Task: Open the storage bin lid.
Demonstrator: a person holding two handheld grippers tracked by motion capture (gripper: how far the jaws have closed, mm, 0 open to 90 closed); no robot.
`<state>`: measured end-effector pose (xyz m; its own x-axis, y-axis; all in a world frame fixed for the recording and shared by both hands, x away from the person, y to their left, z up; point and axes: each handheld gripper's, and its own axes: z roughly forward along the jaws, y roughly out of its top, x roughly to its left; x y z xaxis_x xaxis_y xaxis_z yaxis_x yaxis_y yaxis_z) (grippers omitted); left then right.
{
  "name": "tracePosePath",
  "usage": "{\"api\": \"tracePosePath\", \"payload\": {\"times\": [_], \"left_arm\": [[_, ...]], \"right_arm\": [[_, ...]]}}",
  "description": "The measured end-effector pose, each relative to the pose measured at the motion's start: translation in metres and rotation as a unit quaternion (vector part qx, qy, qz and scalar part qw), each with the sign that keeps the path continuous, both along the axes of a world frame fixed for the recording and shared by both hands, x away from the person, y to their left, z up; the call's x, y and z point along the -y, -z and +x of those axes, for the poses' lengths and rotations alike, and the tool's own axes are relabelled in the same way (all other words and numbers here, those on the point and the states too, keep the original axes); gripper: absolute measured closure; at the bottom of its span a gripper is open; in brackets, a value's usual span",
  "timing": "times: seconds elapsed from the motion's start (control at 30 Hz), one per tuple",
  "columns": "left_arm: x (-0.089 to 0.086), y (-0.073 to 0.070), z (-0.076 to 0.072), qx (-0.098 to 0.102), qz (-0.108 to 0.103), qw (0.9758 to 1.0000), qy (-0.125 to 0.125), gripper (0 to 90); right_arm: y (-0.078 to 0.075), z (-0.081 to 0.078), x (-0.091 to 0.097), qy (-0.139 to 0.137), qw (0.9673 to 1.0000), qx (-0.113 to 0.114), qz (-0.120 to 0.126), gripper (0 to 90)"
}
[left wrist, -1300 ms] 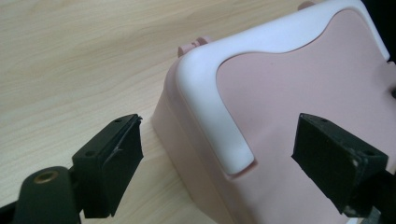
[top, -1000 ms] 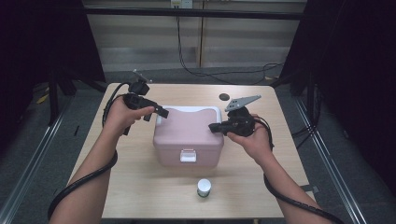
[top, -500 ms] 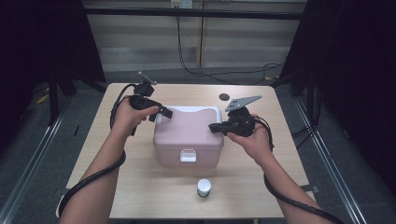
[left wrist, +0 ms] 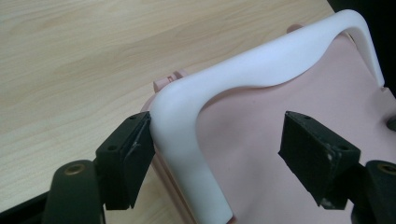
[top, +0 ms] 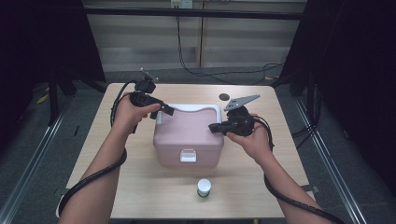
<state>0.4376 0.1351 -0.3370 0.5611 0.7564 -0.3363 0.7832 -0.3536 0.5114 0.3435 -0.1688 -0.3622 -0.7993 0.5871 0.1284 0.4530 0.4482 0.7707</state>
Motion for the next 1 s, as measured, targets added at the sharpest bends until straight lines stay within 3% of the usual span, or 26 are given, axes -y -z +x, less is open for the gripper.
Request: {"api": "tracePosePath", "payload": {"times": [0.23,0.5,0.8,1.0], "left_arm": [[-0.001,-0.009,-0.003,0.008,0.006,0.9999,0.008,26.4],[-0.003,-0.014,-0.009,0.018,0.001,0.9998,0.01,26.8],[-0.006,-0.024,-0.016,0.023,-0.007,0.9996,0.014,27.7],[-0.009,-0.034,-0.024,0.03,-0.003,0.9991,0.03,29.8]], "right_arm": [[0.0,-0.001,0.0,0.005,1.0,-0.002,0.003,90.0],[-0.004,-0.002,-0.005,0.009,0.9997,-0.001,-0.021,90.0],[-0.004,-0.002,-0.005,0.019,0.9996,-0.007,-0.019,90.0],[-0.003,-0.003,-0.006,0.024,0.9995,-0.009,-0.016,90.0]]}}
